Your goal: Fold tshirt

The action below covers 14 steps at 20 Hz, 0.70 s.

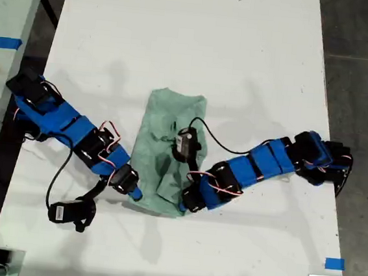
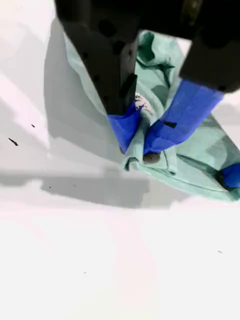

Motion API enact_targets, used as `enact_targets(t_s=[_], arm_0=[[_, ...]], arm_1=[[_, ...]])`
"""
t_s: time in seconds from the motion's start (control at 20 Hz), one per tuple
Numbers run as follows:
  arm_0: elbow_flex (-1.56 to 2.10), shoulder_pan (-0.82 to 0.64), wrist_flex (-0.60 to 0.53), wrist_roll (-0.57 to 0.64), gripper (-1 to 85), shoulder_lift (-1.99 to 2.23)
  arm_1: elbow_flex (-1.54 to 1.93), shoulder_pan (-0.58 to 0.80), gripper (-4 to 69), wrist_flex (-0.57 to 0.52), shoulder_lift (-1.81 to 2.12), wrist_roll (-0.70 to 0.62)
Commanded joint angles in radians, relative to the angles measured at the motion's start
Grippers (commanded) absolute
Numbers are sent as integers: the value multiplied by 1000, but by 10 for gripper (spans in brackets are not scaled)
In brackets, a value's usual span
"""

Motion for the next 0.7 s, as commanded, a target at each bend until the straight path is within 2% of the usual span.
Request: enact_targets(t_s=[0.0, 0.2, 0.4, 0.65], arm_0=[[-92, 0, 18, 8, 1, 46], [-86, -124, 124, 74, 1, 101], [-74, -333, 219, 218, 1, 179], [-54, -565, 247, 391, 1, 189]], arm_1=[[-52, 23, -6, 35, 124, -55], [-49, 167, -6, 109, 167, -181], [-40, 342, -6, 195, 252, -307], [2, 499, -6, 259, 279, -377]])
